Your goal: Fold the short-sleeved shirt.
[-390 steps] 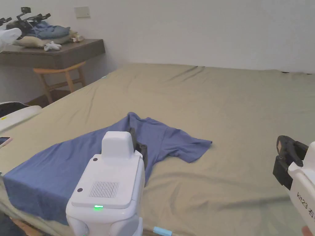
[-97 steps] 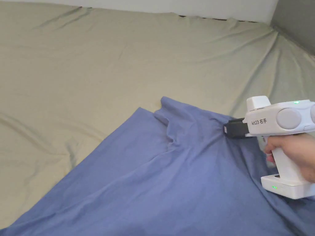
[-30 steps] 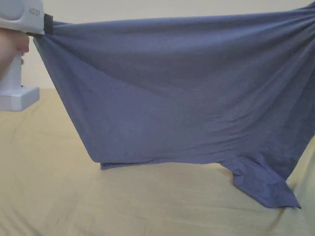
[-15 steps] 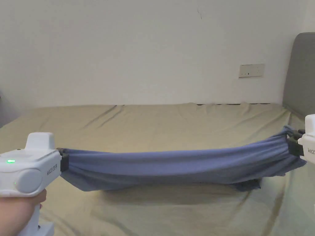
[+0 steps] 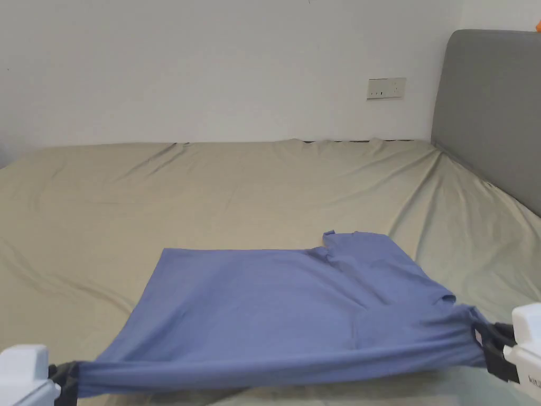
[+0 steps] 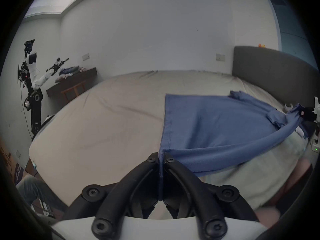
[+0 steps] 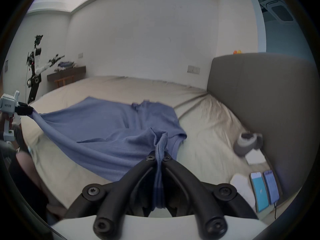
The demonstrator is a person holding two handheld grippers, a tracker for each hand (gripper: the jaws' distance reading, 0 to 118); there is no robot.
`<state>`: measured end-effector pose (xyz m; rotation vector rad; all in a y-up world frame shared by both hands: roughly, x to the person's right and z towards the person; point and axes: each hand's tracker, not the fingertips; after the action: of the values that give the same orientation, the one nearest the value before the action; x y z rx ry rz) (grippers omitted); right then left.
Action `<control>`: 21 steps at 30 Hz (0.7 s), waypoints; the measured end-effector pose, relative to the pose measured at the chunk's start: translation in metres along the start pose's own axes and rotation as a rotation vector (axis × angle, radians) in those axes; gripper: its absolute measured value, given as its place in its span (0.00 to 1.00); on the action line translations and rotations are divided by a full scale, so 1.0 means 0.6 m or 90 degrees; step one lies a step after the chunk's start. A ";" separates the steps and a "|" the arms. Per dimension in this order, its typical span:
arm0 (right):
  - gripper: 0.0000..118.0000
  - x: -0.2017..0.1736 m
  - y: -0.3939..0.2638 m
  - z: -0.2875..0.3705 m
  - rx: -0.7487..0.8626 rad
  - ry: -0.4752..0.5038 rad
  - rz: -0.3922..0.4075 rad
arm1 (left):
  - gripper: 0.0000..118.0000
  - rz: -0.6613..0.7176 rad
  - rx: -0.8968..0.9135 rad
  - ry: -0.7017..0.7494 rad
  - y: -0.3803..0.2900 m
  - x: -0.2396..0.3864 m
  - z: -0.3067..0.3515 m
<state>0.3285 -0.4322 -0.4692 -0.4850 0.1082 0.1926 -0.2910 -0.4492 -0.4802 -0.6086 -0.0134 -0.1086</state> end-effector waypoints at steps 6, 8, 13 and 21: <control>0.01 0.011 -0.105 -0.007 -0.080 -0.008 -0.012 | 0.01 -0.055 -0.081 -0.036 -0.083 0.025 -0.011; 0.01 0.017 -0.128 -0.022 -0.117 -0.017 -0.023 | 0.01 -0.048 -0.087 -0.048 -0.091 0.027 -0.025; 0.46 0.021 -0.151 -0.022 -0.144 -0.015 -0.070 | 0.46 -0.058 -0.082 -0.046 -0.097 0.038 -0.016; 0.72 0.034 -0.100 0.133 -0.009 0.017 -0.165 | 0.80 -0.001 0.078 -0.075 -0.059 0.013 0.152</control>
<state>0.3658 -0.4431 -0.3750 -0.5106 0.0694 -0.0666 -0.2850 -0.4269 -0.3851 -0.4921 -0.1343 -0.0731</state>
